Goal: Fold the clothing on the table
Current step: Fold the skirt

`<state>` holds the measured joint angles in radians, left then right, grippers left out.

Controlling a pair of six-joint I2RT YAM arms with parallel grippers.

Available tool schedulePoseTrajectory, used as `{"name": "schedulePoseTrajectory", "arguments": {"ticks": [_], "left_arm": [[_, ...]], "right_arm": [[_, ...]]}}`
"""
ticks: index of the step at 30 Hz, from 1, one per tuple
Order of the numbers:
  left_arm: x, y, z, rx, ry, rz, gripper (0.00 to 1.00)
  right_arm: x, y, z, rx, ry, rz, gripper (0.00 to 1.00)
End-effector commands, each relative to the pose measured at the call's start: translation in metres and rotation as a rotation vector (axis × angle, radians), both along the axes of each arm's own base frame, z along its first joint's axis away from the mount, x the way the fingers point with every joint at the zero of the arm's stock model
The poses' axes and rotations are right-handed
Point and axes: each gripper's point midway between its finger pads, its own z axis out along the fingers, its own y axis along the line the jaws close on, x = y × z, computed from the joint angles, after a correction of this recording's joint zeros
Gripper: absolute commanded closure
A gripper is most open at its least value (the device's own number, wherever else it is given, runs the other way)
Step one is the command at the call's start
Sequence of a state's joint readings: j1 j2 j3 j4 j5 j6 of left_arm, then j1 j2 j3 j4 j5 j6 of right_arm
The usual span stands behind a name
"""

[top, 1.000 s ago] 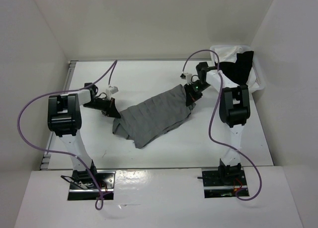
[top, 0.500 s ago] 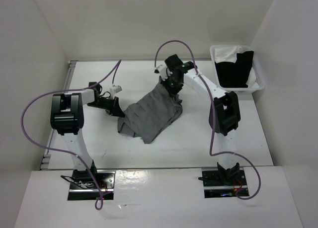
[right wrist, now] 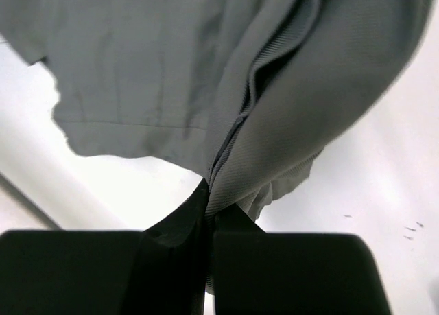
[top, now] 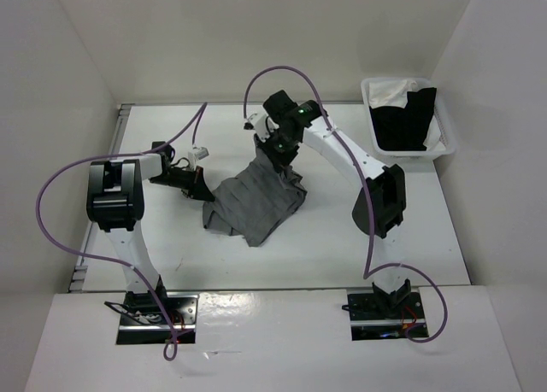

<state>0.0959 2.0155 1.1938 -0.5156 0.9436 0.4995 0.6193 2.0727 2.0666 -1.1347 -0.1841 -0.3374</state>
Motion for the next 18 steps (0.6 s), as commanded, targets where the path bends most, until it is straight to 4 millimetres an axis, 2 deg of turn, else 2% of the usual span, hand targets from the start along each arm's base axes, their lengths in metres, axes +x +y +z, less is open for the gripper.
{"name": "schedulePoseTrajectory", "arguments": {"ticks": [1, 3, 4, 5, 7, 8, 9, 13, 18], "left_arm": [[0.004, 0.005, -0.013, 0.017, -0.025, -0.025, 1.0], [0.002, 0.005, -0.013, 0.016, -0.016, -0.025, 1.0], [0.002, 0.005, -0.013, 0.016, -0.016, -0.025, 1.0], [0.002, 0.005, -0.013, 0.016, -0.016, -0.025, 1.0], [0.002, 0.005, -0.013, 0.016, -0.016, -0.025, 1.0], [0.001, 0.005, -0.016, 0.015, -0.007, -0.026, 1.0], [0.001, 0.005, -0.016, 0.015, -0.007, -0.026, 1.0], [0.001, 0.005, -0.016, 0.015, -0.007, -0.026, 1.0], [0.003, 0.005, -0.014, 0.017, -0.014, -0.031, 1.0]], "right_arm": [[-0.026, 0.028, 0.028, 0.079, 0.015, 0.097, 1.0], [-0.031, 0.039, 0.036, 0.102, 0.001, 0.123, 1.0], [-0.039, 0.047, 0.033, 0.102, 0.018, 0.148, 1.0], [-0.041, 0.051, 0.041, 0.11, 0.007, 0.158, 1.0], [-0.045, 0.06, 0.035, 0.112, 0.029, 0.179, 1.0], [-0.05, 0.067, 0.04, 0.123, 0.029, 0.198, 1.0], [-0.047, 0.07, 0.034, 0.117, 0.036, 0.197, 1.0], [-0.06, 0.084, 0.029, 0.119, 0.065, 0.246, 1.0], [-0.072, 0.094, 0.012, 0.095, 0.109, 0.278, 1.0]]}}
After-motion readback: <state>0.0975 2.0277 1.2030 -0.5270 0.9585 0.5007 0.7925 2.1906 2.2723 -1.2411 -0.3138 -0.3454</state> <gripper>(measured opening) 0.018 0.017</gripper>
